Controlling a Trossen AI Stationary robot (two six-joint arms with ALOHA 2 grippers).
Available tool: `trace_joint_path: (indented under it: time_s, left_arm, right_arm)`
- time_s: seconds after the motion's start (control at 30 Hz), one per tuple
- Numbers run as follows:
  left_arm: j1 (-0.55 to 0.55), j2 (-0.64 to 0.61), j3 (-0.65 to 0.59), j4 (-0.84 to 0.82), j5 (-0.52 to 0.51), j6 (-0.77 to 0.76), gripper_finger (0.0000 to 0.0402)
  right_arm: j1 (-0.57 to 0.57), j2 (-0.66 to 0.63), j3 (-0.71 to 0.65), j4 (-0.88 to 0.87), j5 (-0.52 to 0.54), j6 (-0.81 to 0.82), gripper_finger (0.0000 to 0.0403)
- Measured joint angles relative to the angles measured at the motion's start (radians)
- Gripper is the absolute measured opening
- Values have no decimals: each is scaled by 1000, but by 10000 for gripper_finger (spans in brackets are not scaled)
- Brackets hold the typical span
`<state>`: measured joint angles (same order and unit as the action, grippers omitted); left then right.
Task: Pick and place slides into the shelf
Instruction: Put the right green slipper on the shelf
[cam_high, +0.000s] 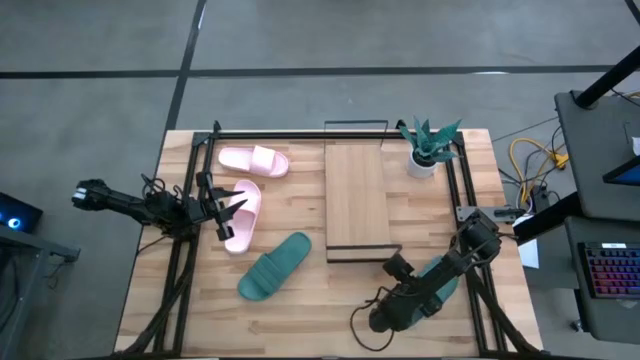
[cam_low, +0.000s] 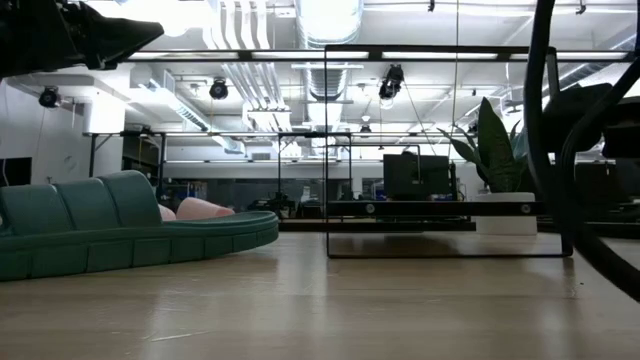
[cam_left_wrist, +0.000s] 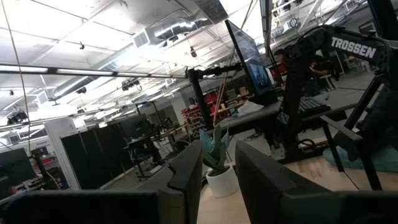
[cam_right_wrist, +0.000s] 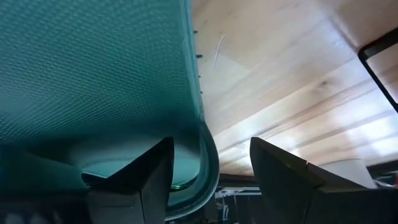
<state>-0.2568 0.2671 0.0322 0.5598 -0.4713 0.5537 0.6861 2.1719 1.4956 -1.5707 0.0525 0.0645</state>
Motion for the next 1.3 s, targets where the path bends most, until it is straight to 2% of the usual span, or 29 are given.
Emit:
trace_joint_path:
  time_s: [0.17, 0.3, 0.6, 0.77, 0.93, 1.1, 1.3]
  left_arm:
    - [0, 1, 0, 0, 0, 0, 83]
    - [0, 1, 0, 0, 0, 0, 83]
    - [0, 2, 0, 0, 0, 0, 83]
    - [0, 2, 0, 0, 0, 0, 83]
    - [0, 5, 0, 0, 0, 0, 83]
    - [0, 7, 0, 0, 0, 0, 83]
    - [0, 7, 0, 0, 0, 0, 83]
  right_arm:
    - [0, -6, 6, 0, -20, 42, 203]
    - [0, -21, 13, 0, -86, 77, 203]
    - [-4, -56, -4, 0, -34, 120, 203]
    - [-18, -56, -39, 0, -126, 132, 202]
    - [-19, -56, -52, 0, -140, 141, 199]
    - [-20, -56, -51, -2, -171, 131, 156]
    - [-16, -56, -51, -1, -223, 121, 43]
